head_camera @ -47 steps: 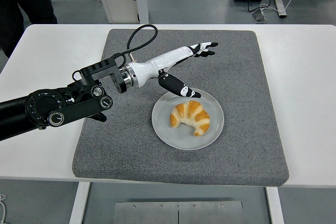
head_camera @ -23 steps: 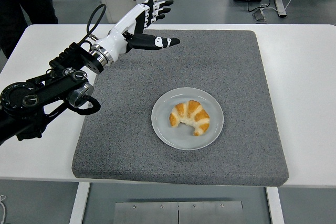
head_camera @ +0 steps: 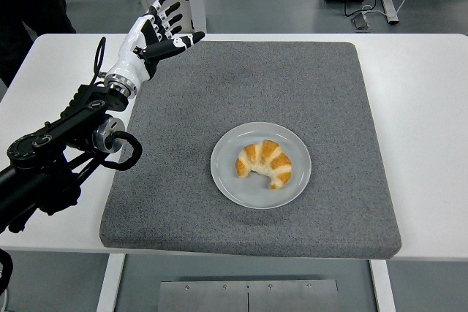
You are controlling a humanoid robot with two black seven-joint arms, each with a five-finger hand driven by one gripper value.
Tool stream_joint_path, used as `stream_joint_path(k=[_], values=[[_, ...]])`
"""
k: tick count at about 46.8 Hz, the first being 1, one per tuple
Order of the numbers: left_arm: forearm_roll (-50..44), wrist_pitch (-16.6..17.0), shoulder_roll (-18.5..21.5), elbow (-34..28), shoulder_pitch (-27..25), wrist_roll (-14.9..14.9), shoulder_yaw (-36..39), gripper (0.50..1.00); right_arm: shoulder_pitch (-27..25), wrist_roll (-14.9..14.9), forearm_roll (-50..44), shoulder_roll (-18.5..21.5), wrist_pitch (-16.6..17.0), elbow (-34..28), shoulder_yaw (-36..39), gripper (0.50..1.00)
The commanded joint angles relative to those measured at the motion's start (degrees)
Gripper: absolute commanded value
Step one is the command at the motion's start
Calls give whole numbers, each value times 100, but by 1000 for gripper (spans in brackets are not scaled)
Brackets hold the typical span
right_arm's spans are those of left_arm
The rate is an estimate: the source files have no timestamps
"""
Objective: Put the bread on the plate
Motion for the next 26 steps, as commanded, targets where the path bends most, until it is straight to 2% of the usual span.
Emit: stream_joint_path(k=[1, 9, 16, 26], values=[[-205, -7, -86, 123, 93, -159, -119, 963, 1, 0, 0, 0, 6, 0, 5, 1000], [-749, -33, -393, 702, 119, -388, -154, 963, 9, 0, 0, 0, 23, 62, -3, 1000], [-1251, -164, -622, 1318, 66, -379, -312, 963, 18, 9, 0, 0, 23, 44, -12, 1000], [-1418, -990, -736, 1845, 40, -353, -602, 963, 97, 9, -9, 0, 23, 70, -12, 1000]])
